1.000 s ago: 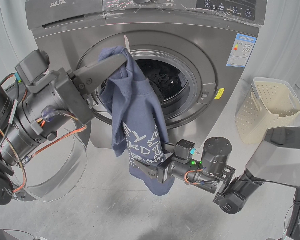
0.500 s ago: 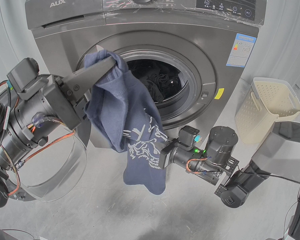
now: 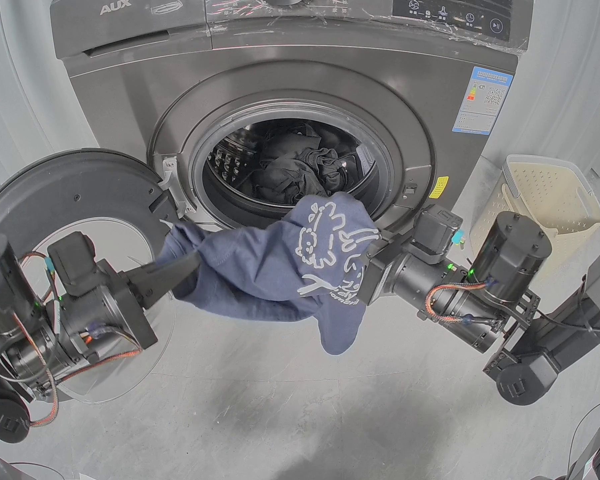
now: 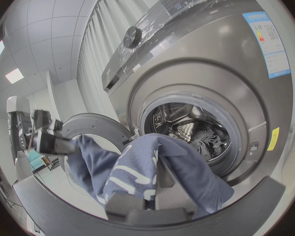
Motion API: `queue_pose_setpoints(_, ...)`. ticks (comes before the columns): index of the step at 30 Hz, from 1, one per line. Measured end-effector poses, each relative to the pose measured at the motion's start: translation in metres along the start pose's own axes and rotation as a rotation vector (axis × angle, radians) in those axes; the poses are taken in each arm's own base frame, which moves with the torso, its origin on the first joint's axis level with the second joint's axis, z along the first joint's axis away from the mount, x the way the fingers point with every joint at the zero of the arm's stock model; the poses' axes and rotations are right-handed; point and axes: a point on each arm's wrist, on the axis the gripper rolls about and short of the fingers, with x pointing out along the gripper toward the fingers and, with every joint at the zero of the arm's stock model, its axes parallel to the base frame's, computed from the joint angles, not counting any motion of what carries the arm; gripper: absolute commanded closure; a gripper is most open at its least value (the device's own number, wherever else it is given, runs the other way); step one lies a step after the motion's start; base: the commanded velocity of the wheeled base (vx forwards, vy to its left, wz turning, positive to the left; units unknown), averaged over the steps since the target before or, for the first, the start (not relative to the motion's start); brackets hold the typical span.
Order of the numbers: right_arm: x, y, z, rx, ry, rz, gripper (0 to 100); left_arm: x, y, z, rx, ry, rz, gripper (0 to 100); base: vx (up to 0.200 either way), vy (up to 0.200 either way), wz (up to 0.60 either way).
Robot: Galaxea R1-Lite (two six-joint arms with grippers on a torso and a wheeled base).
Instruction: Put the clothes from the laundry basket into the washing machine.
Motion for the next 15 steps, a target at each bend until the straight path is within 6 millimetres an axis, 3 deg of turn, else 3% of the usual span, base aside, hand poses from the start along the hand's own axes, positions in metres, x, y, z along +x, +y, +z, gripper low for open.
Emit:
queue_pose_setpoints(4,-0.005,0.001,0.009,-0.002,-0.018,0.001,100,0.003,0.01,-0.022,-0.016,0.089,0.027,100,0.0,0.0,0.0)
queue_pose_setpoints(5,-0.006,0.001,0.011,-0.002,-0.022,0.002,100,0.005,0.012,-0.027,-0.018,0.106,0.031,0,0.0,0.0,0.0)
queue_pose_setpoints(15,-0.011,-0.006,0.021,-0.011,-0.052,-0.026,100,0.009,0.019,-0.065,-0.049,0.258,0.041,0,0.0,0.0,0.0)
